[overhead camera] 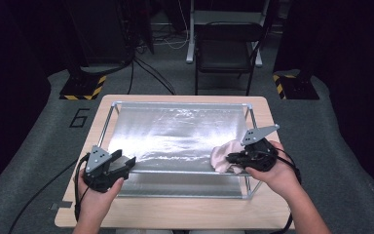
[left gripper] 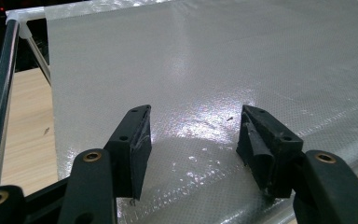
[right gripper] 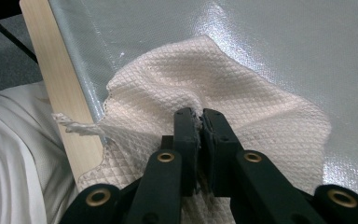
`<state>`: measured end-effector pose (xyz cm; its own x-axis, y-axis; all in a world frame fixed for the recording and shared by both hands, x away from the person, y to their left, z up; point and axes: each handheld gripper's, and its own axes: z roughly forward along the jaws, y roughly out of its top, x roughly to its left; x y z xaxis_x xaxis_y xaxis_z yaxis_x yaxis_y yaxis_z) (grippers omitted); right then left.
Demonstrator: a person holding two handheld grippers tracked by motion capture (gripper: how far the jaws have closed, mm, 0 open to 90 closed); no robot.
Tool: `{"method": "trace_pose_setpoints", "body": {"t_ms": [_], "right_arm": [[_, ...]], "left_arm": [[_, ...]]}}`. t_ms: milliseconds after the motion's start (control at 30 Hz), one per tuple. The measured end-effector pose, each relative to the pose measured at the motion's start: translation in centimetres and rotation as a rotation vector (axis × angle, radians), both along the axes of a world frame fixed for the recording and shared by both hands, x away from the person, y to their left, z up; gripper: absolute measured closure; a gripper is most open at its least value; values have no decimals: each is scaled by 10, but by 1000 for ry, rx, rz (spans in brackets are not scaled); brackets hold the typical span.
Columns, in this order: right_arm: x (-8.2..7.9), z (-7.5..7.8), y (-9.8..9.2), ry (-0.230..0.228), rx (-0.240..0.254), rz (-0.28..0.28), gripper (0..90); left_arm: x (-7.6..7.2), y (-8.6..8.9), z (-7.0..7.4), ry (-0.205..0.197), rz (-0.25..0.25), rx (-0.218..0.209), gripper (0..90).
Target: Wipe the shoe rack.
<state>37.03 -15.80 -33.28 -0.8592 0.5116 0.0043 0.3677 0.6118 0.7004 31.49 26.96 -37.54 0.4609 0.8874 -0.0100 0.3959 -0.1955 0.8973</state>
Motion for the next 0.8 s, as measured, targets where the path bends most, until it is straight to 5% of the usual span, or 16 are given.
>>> {"method": "trace_pose_setpoints", "body": {"t_ms": [367,800], "right_arm": [[3,1,15,-24,-16,2,843],[-3,2,-32,6,22,-43,844]], "left_arm": [[0,5,-2,-8,9,-11,437],[0,6,-2,-11,9,-12,438]]}}
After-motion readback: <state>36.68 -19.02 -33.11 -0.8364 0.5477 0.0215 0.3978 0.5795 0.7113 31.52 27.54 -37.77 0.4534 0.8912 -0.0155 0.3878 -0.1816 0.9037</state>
